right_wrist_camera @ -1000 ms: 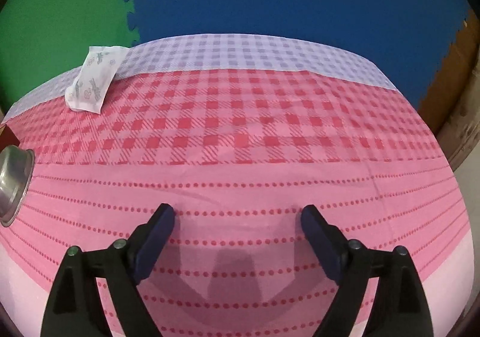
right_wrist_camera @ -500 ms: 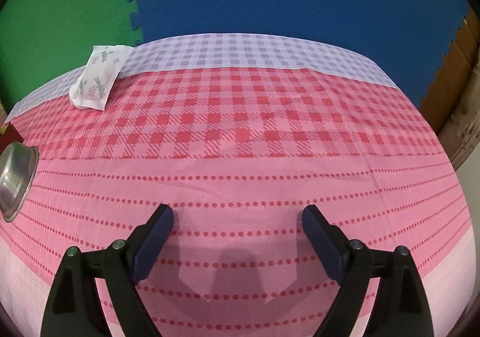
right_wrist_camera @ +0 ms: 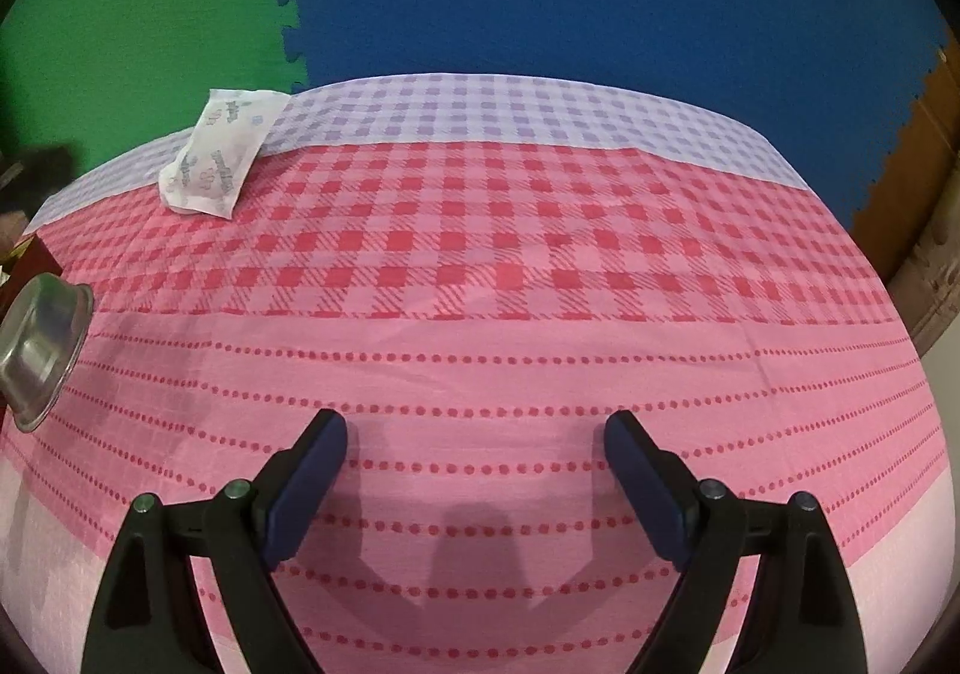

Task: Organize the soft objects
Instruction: 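Reach the left tool to the white flowered pad packet and grasp it, then lift the white flowered pad packet with the left tool while the right tool reaches the white sock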

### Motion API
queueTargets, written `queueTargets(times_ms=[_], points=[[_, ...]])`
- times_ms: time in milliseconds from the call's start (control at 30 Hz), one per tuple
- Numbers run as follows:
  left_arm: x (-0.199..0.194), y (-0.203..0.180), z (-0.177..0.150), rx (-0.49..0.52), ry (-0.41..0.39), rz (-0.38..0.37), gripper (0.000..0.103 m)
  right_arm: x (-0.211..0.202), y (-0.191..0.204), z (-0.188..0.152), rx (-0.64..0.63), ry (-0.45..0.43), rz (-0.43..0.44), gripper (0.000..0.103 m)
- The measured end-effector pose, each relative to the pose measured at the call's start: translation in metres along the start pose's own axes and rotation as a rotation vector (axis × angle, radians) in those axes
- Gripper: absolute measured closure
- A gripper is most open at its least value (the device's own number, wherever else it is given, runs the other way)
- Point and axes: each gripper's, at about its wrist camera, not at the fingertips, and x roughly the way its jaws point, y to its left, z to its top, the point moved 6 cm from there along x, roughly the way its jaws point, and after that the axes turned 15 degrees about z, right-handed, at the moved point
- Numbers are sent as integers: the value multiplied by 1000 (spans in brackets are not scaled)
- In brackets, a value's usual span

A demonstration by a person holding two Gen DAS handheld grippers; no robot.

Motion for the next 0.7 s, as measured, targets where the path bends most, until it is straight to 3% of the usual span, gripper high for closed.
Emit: queueTargets(times_ms=[100, 333, 500, 533, 600, 633, 700], points=[[30, -10, 22, 24, 31, -40, 1, 0, 2, 0, -7, -3, 12, 13], [89, -25, 45, 85, 75, 1, 1, 0, 4, 1, -22, -11, 34, 13], [105, -37, 53, 140, 71, 36, 2, 0, 6, 1, -30, -12, 37, 13], [109, -40, 53, 148, 83, 31, 9, -1, 6, 1, -30, -12, 38, 13], [114, -45, 52, 163, 104, 17, 46, -1, 6, 1, -31, -13, 41, 13], [116, -49, 50, 178, 115, 10, 72, -1, 6, 0, -31, -13, 43, 13], [119, -54, 46, 197, 141, -9, 78, -1, 7, 0, -32, -11, 51, 13]])
